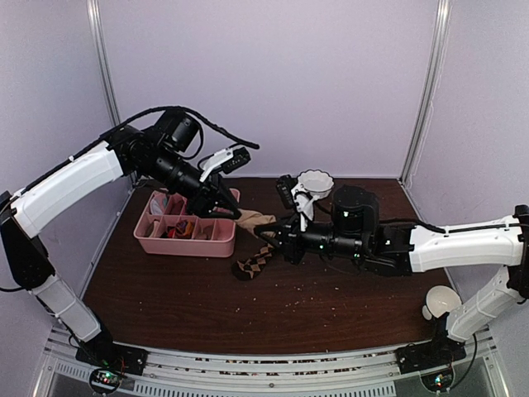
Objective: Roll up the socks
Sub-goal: Roll the sock at the center of the board.
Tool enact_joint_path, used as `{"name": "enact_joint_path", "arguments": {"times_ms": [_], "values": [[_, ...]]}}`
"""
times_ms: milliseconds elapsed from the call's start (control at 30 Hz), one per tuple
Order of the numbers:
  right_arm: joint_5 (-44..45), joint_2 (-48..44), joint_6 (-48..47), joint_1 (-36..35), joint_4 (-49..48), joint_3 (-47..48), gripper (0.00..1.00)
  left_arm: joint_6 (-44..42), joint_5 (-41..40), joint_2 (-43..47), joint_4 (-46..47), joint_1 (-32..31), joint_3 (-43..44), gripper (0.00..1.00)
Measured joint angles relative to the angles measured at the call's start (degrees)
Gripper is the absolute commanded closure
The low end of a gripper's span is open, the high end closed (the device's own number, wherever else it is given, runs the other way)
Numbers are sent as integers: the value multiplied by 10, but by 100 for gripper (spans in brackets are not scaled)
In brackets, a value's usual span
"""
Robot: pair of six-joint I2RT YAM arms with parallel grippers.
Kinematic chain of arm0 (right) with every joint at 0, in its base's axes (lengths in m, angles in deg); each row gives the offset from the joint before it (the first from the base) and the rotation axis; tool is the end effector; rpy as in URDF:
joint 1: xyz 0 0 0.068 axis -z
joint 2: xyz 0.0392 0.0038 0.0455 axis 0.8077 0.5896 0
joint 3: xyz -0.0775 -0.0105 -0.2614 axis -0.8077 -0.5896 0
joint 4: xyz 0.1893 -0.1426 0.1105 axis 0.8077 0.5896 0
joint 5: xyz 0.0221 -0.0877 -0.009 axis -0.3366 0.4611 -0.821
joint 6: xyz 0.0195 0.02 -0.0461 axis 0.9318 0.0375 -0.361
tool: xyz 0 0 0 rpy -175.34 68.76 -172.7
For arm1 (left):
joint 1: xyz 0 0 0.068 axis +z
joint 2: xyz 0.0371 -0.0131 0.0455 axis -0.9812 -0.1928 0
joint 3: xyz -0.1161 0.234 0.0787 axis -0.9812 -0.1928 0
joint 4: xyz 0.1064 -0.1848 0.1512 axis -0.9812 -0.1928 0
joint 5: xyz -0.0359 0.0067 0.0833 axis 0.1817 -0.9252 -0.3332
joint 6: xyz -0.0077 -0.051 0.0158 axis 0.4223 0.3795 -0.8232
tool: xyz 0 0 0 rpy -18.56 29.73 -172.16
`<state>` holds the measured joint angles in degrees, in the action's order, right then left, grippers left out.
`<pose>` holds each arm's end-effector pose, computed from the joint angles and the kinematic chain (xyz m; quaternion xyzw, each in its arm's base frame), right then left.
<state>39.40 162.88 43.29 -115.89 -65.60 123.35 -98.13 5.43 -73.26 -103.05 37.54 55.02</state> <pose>0.1493 0.2961 0.2986 -0.3711 0.6610 0.4549 0.4675 0.2322 -0.2314 0.3779 0.5122 0.7459 -0.3460 0.2481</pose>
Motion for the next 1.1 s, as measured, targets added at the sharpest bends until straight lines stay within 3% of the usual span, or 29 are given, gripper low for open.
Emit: {"name": "enact_joint_path", "arguments": {"times_ms": [133, 300, 633, 833, 900, 933, 967, 1000, 1100], "values": [[0, 0, -7, -3, 0, 5, 100, -4, 24, 1, -3, 0, -3, 53], [-4, -2, -15, -8, 5, 12, 100, -23, 77, 1, -23, 1, -3, 52], [-18, -9, -37, -22, 8, 13, 100, -31, 114, -1, -32, 2, -8, 52], [-19, -34, -80, -26, 42, 13, 100, -71, 146, -2, -83, 4, 22, 51], [-19, -53, -111, -26, 66, 13, 100, -78, 162, -2, -97, 13, 42, 45], [-19, -63, -126, -27, 75, 12, 100, -80, 174, -2, -101, 22, 52, 36], [-19, -73, -143, -29, 86, 11, 100, -80, 186, -2, -105, 34, 61, 9], [-18, -82, -161, -30, 98, 11, 100, -77, 197, -2, -105, 49, 67, 3], [-9, -94, -210, -40, 136, 16, 100, -43, 212, 1, -97, 85, 70, 2]]}}
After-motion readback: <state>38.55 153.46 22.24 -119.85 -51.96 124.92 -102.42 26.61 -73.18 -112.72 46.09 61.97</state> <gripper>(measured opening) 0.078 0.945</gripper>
